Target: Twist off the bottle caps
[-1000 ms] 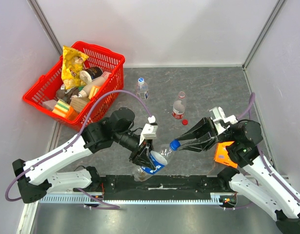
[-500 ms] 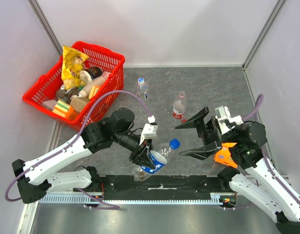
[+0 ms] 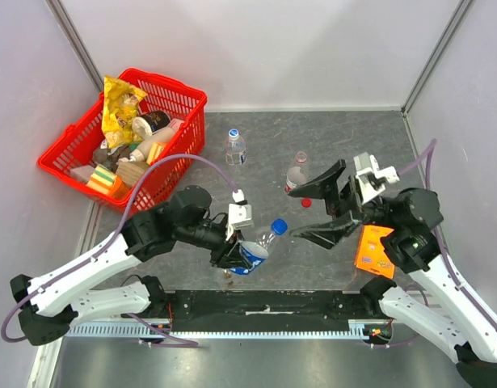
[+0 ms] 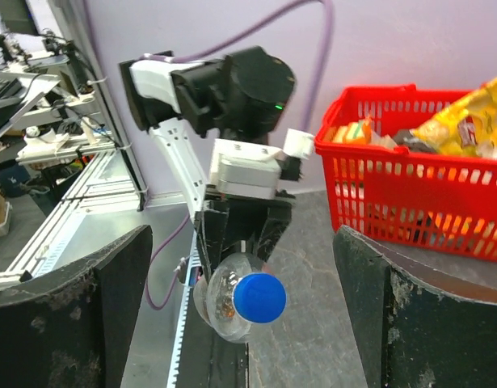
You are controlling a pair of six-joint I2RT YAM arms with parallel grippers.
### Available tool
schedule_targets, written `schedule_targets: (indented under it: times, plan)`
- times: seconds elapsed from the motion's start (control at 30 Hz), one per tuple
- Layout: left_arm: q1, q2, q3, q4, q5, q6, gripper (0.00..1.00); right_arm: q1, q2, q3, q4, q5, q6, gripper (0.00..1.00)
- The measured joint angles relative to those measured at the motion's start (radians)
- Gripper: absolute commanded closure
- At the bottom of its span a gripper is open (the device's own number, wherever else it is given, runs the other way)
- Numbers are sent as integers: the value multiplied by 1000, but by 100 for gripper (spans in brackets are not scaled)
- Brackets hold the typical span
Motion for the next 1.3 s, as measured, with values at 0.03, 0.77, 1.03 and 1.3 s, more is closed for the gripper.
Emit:
schedule_targets:
  times: [0.03, 0.77, 1.03, 1.3]
  plan:
    - [0, -9, -3, 0, -26, 0, 96, 0, 14, 7, -17, 14, 0, 2]
    - [0, -107, -100, -10, -742, 2, 97, 0, 329, 44, -194, 217, 68, 9]
    - [0, -93, -158, -6, -880, 10, 97, 0, 441, 38, -94, 222, 164, 18]
    - [0, -68, -190, 1, -919, 13, 98, 10, 551, 37, -17, 219, 242, 28]
